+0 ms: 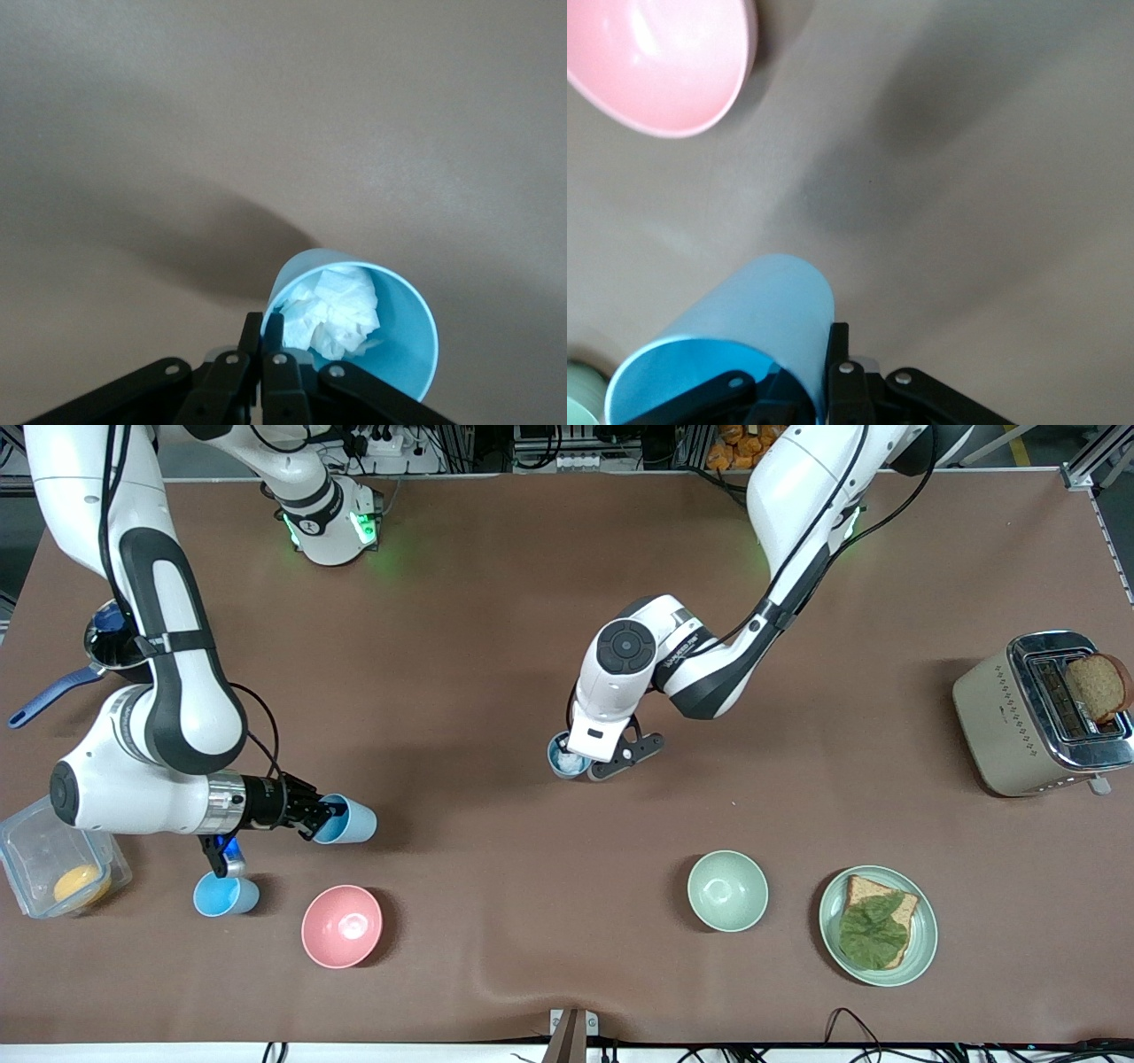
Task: Stack blue cups with both arms
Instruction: 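Carry the tissue cup to mid-table with the left gripper and set it down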
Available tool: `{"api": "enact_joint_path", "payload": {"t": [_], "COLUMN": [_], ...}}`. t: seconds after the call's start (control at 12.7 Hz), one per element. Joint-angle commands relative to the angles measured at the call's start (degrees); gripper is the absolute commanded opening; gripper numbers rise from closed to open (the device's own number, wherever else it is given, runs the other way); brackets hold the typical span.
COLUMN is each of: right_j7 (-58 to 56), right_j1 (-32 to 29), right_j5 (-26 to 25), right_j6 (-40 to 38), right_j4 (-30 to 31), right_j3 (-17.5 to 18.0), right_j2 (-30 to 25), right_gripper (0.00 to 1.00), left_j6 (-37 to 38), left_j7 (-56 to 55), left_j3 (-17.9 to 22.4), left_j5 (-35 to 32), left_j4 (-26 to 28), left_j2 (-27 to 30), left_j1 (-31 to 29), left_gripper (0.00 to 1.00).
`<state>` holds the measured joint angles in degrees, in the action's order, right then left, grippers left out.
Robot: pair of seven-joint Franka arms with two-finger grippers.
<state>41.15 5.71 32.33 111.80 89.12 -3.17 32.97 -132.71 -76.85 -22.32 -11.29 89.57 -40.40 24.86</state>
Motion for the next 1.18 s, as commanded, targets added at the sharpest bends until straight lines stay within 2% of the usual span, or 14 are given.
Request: {"api": "enact_joint_path", "payload": {"t": [0.0, 0.24, 0.32, 0.39, 0.47, 0.71, 1.03, 1.11], "right_j7": [14.61, 20.19, 22.03, 24.48, 25.81, 25.48, 23.73, 21.72], "right_j1": [2.11, 3.08, 3.78, 4.83, 5.71, 6.16, 7.12, 7.56], "right_j5": [-0.6, -0.42, -0.42, -0.51, -0.6, -1.39, -5.86, -6.74], "right_j6": [2.36, 2.98, 4.2, 6.13, 7.1, 7.03, 6.24, 3.19], "right_j4": [-5.07, -8.17, -8.79, -9.84, -10.37, -10.37, -10.03, -9.33], "right_j3": [-0.17, -0.09, 0.0, -0.09, -0.09, -0.17, -0.09, -0.09], "right_j2": [2.87, 4.12, 4.29, 4.99, 5.52, 5.52, 4.39, 2.99], "right_gripper": [0.0, 0.0, 0.0, 0.0, 0.0, 0.0, 0.0, 0.0], "left_j6": [-1.31, -1.5, -1.5, -1.5, -1.5, -1.15, -0.18, -0.18], "left_j7": [-2.25, -2.16, -2.16, -2.16, -2.25, -2.78, -2.69, -2.69], "left_j3": [1.39, 3.15, 3.24, 3.33, 3.42, 3.42, 3.42, 3.42], "left_j5": [-1.89, -1.81, -1.81, -1.98, -2.76, -3.12, -3.3, -3.3], "left_j4": [-1.59, -1.68, -1.59, -1.59, -1.68, -1.68, -1.59, -1.59], "left_j2": [-1.7, -2.05, -2.05, -1.96, -1.7, -0.21, 4.26, 5.67], "left_j1": [1.77, 3.44, 3.44, 3.7, 4.05, 3.62, 1.52, 0.55], "left_gripper": [0.0, 0.0, 0.28, 0.83, 1.0, 1.0, 1.0, 1.0]}}
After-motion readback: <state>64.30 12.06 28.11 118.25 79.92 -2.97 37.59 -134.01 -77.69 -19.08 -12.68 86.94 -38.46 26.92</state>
